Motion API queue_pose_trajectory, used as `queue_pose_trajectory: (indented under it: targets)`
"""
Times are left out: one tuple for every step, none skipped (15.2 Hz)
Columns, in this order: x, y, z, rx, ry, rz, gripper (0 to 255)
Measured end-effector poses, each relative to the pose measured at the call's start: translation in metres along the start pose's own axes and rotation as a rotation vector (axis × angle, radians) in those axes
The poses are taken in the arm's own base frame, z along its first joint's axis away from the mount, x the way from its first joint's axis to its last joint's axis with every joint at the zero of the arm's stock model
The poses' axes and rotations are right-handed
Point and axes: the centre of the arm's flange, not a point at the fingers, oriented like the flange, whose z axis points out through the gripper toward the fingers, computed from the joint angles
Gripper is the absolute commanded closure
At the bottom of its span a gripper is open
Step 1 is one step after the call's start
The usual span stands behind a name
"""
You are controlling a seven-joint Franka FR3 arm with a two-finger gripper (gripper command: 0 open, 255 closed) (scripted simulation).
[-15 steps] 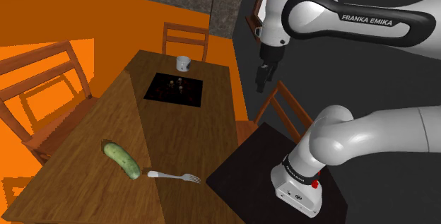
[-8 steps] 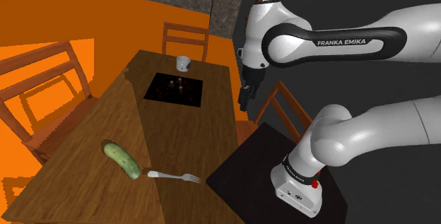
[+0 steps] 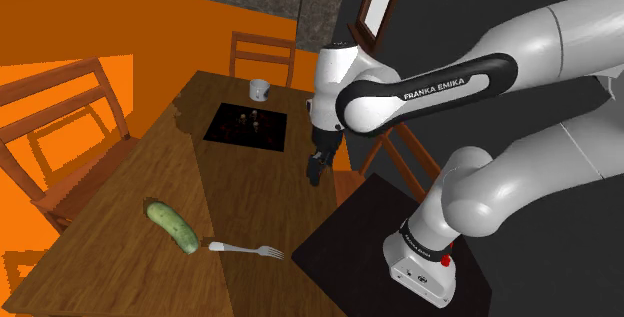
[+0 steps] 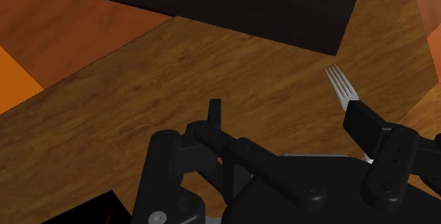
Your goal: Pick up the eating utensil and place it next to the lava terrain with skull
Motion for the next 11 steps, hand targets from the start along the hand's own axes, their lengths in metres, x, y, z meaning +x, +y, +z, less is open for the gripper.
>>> queue_pose_trajectory:
  targets:
    - [0.004, -0.009, 0.011, 0.004, 0.001, -0.006, 0]
    - [0.009, -0.016, 0.018, 0.008, 0.004, -0.013, 0]
    - [0.015, -0.022, 0.027, 0.011, 0.005, -0.02, 0]
    - [0.022, -0.031, 0.035, 0.015, 0.007, -0.027, 0]
    - [0.026, -0.038, 0.044, 0.019, 0.009, -0.033, 0]
    - [0.031, -0.045, 0.054, 0.023, 0.01, -0.04, 0]
    - [0.036, -0.049, 0.062, 0.026, 0.012, -0.046, 0]
    - [0.041, -0.058, 0.069, 0.03, 0.014, -0.053, 0]
    - [0.044, -0.067, 0.079, 0.033, 0.015, -0.06, 0]
    - [0.049, -0.074, 0.086, 0.037, 0.018, -0.067, 0]
    - [0.057, -0.083, 0.095, 0.041, 0.02, -0.073, 0]
